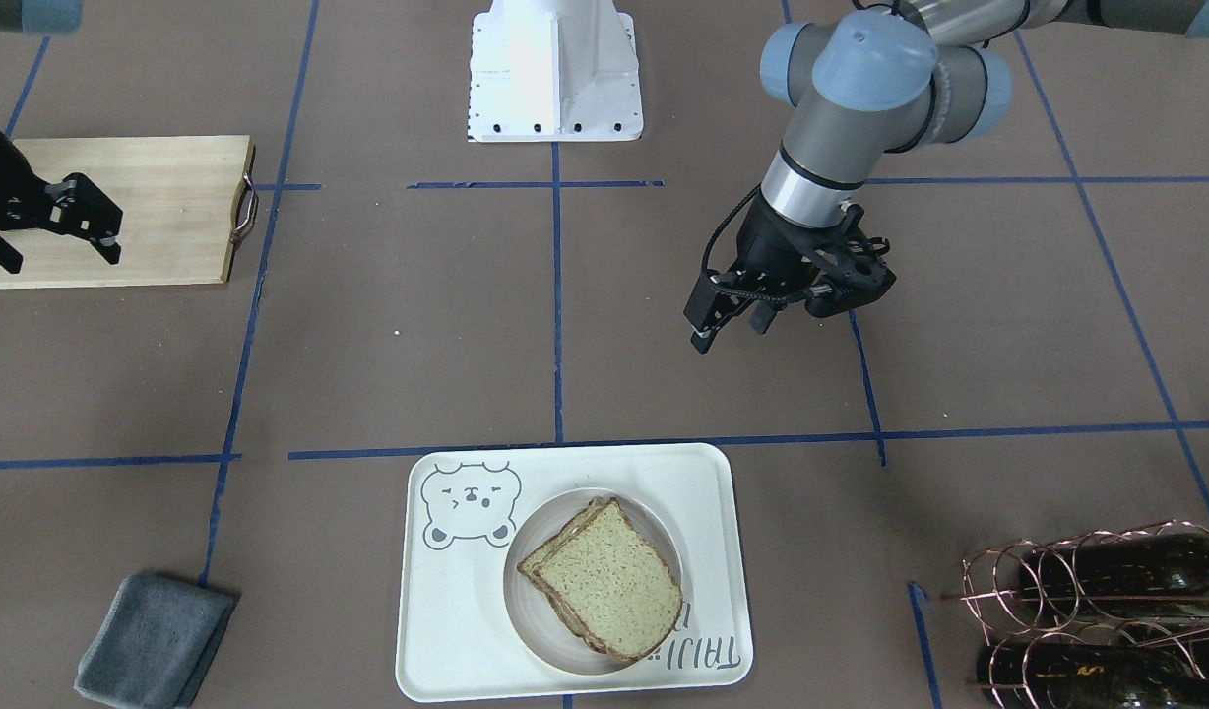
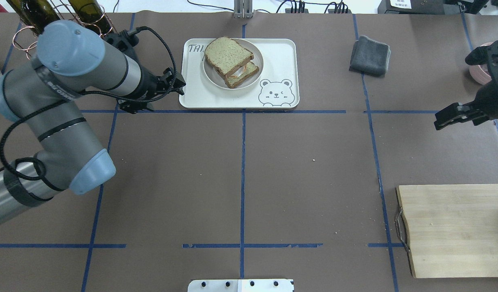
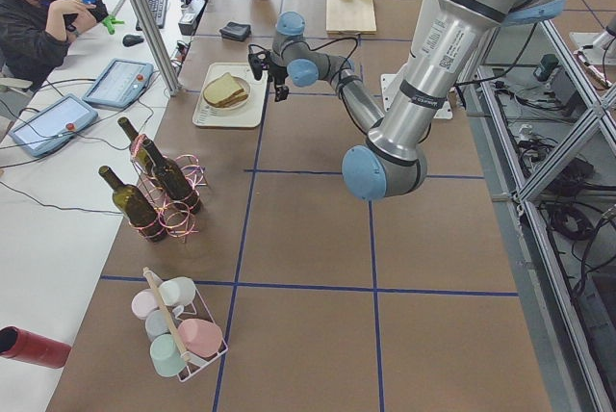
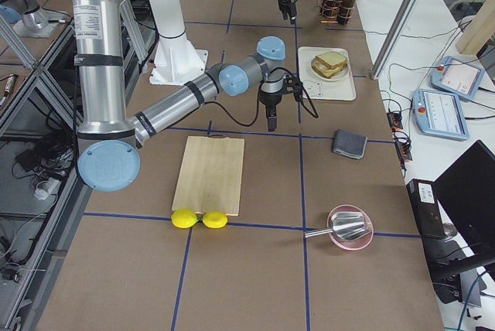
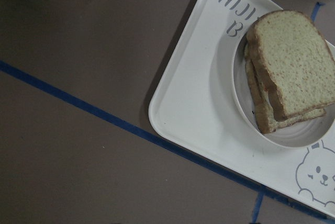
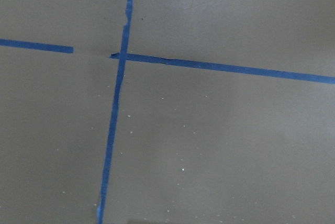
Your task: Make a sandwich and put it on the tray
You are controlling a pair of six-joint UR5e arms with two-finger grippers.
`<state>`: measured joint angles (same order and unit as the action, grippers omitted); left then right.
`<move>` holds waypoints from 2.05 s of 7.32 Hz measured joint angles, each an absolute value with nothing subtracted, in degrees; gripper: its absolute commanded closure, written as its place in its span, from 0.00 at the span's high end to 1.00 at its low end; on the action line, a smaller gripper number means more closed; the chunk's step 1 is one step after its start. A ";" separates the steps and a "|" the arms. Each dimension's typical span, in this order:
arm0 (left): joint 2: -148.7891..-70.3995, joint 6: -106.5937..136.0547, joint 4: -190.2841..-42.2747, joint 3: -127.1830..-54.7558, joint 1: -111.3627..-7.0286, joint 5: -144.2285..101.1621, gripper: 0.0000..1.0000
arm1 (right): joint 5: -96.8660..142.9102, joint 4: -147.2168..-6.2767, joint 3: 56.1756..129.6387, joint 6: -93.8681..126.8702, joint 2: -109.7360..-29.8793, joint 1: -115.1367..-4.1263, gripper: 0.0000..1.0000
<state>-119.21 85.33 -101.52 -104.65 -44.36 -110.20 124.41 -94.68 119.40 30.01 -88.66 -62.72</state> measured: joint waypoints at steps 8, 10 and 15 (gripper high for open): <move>-97.04 16.70 -87.28 -107.27 -75.24 -128.67 1.00 | 139.24 -99.15 108.24 1.24 -93.90 -86.15 1.00; -92.39 3.23 -87.18 -102.47 -82.61 -130.66 1.00 | 139.15 -99.14 107.10 1.25 -94.09 -86.21 1.00; -88.33 -3.40 -87.59 -97.26 -87.79 -132.57 1.00 | 139.20 -99.14 106.26 1.23 -93.80 -86.22 1.00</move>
<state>-88.33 -3.40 -87.59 -97.26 -87.79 -132.57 139.20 -99.14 106.26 1.23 -93.80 -86.22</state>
